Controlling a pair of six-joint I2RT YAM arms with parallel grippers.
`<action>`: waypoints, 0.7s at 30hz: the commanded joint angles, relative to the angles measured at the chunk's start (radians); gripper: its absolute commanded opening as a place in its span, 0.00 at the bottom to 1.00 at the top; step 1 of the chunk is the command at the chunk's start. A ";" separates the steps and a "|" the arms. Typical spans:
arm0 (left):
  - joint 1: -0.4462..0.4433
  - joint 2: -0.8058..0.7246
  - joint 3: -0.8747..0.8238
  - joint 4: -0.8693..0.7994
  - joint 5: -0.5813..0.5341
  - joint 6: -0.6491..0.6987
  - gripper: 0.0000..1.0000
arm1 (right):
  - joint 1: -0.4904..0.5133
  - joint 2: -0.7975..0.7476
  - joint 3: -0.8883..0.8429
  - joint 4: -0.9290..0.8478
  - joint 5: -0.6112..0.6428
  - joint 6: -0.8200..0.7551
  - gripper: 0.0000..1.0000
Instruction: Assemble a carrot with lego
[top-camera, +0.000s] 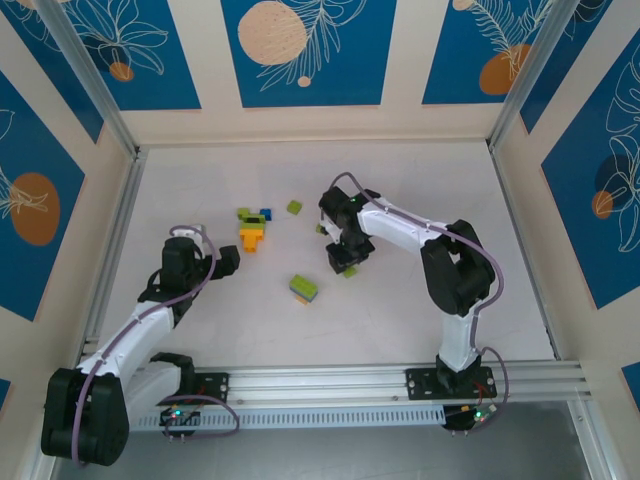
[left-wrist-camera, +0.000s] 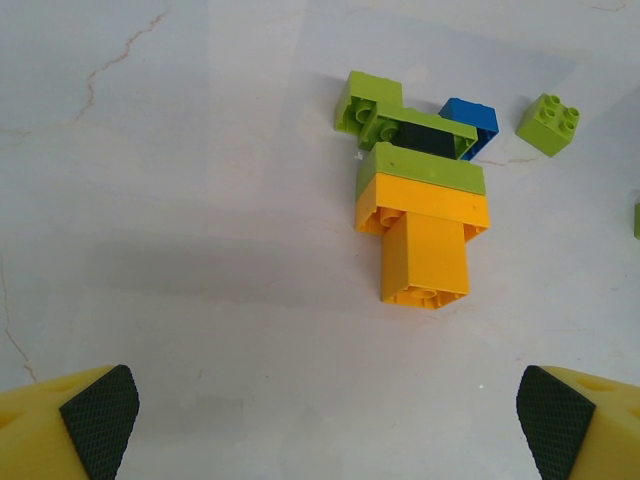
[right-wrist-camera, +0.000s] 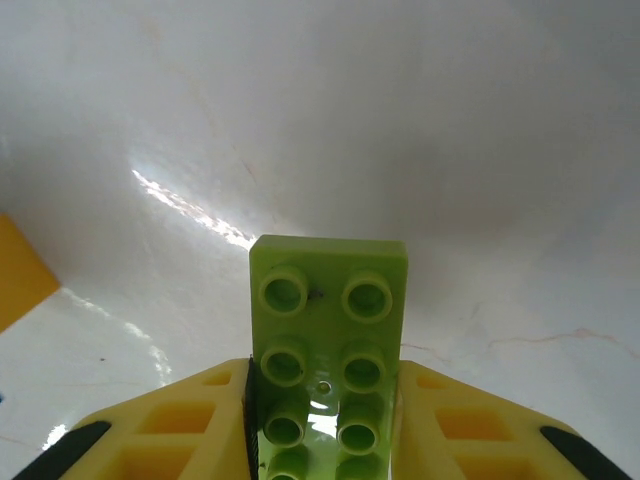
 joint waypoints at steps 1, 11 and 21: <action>0.016 -0.007 0.004 0.023 0.018 -0.014 1.00 | 0.019 -0.024 -0.036 0.084 -0.018 0.056 0.34; 0.015 -0.004 0.005 0.026 0.018 -0.013 1.00 | 0.044 0.018 -0.050 0.103 -0.004 0.083 0.46; 0.015 -0.002 0.002 0.033 0.022 -0.016 1.00 | 0.023 0.037 0.182 0.018 0.004 0.012 0.60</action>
